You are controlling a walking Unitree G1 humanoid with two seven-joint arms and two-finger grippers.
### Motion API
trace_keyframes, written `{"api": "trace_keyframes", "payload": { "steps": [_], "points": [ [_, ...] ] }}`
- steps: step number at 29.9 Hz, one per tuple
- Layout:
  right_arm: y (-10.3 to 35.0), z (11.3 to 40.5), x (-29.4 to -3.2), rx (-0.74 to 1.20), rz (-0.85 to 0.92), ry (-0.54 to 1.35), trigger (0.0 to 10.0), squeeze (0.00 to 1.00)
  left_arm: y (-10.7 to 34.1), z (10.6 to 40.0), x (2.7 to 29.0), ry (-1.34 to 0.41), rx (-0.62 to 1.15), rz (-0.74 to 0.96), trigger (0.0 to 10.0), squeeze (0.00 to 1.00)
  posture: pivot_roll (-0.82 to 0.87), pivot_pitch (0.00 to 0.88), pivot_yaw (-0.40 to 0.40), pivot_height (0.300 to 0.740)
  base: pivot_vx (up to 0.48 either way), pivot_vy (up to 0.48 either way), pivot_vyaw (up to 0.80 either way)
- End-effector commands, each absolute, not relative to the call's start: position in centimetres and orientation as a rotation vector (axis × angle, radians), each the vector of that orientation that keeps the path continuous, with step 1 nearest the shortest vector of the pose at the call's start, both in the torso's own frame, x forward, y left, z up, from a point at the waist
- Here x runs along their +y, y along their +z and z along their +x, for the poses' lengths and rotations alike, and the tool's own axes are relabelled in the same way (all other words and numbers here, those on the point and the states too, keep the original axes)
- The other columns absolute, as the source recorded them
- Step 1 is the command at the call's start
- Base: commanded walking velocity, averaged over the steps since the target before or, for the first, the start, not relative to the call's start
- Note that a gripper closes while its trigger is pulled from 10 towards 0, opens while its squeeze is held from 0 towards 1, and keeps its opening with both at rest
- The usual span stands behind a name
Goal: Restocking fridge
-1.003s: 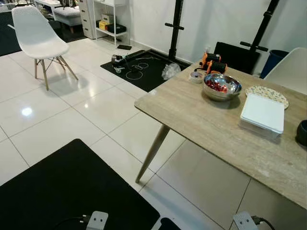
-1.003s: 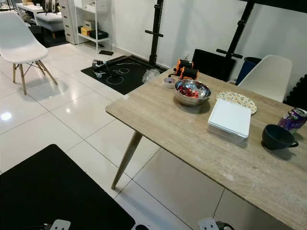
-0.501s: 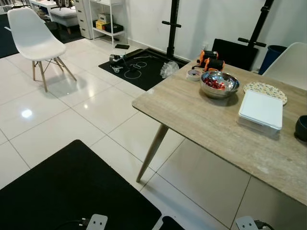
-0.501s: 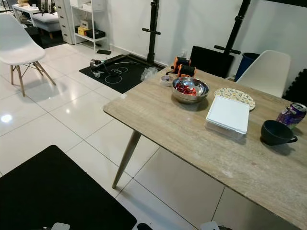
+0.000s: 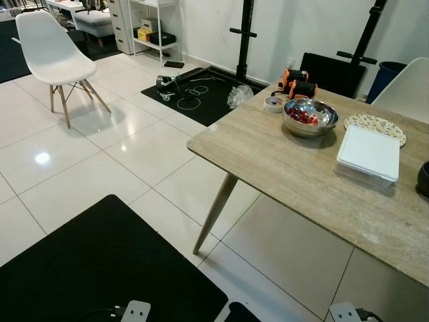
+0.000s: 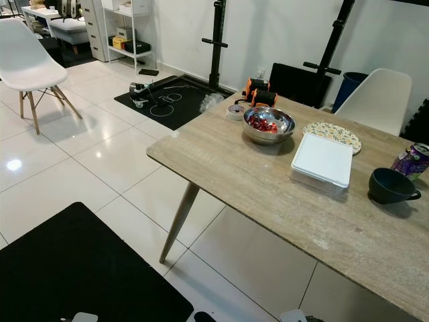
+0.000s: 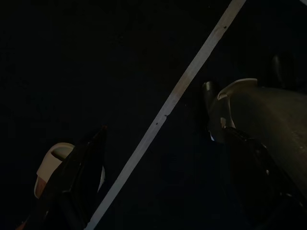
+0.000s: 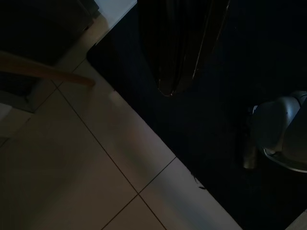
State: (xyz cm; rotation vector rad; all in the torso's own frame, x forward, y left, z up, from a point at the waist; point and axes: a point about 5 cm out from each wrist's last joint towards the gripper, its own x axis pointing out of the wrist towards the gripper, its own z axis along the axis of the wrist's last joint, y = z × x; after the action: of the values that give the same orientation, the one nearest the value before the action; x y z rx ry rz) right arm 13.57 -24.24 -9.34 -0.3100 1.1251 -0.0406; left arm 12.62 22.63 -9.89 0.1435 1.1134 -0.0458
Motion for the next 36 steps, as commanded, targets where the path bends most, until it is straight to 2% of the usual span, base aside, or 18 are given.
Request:
{"api": "trace_keyframes", "payload": {
  "steps": [1, 29, 36],
  "points": [
    [-9.36, 13.40, -24.38, 1.127, -0.302, -0.056, 10.0, 0.00, -10.04, 12.03, 22.85, -0.036, 1.130, 0.142, 10.0, 0.00, -0.07, 0.034, -0.057, 0.740, 0.000, 0.000, 0.00],
    [-9.33, 13.35, -24.56, 1.132, -0.306, -0.053, 10.0, 0.00, -10.36, 11.39, 22.29, -0.036, 1.149, 0.129, 10.0, 0.00, -0.07, 0.032, -0.061, 0.740, 0.000, 0.000, 0.00],
    [-9.32, 13.11, -24.89, 1.138, -0.312, -0.056, 10.0, 0.00, -10.27, 11.58, 22.49, -0.036, 1.147, 0.138, 10.0, 0.00, -0.07, 0.009, -0.058, 0.740, 0.000, 0.000, 0.00]
  ]
}}
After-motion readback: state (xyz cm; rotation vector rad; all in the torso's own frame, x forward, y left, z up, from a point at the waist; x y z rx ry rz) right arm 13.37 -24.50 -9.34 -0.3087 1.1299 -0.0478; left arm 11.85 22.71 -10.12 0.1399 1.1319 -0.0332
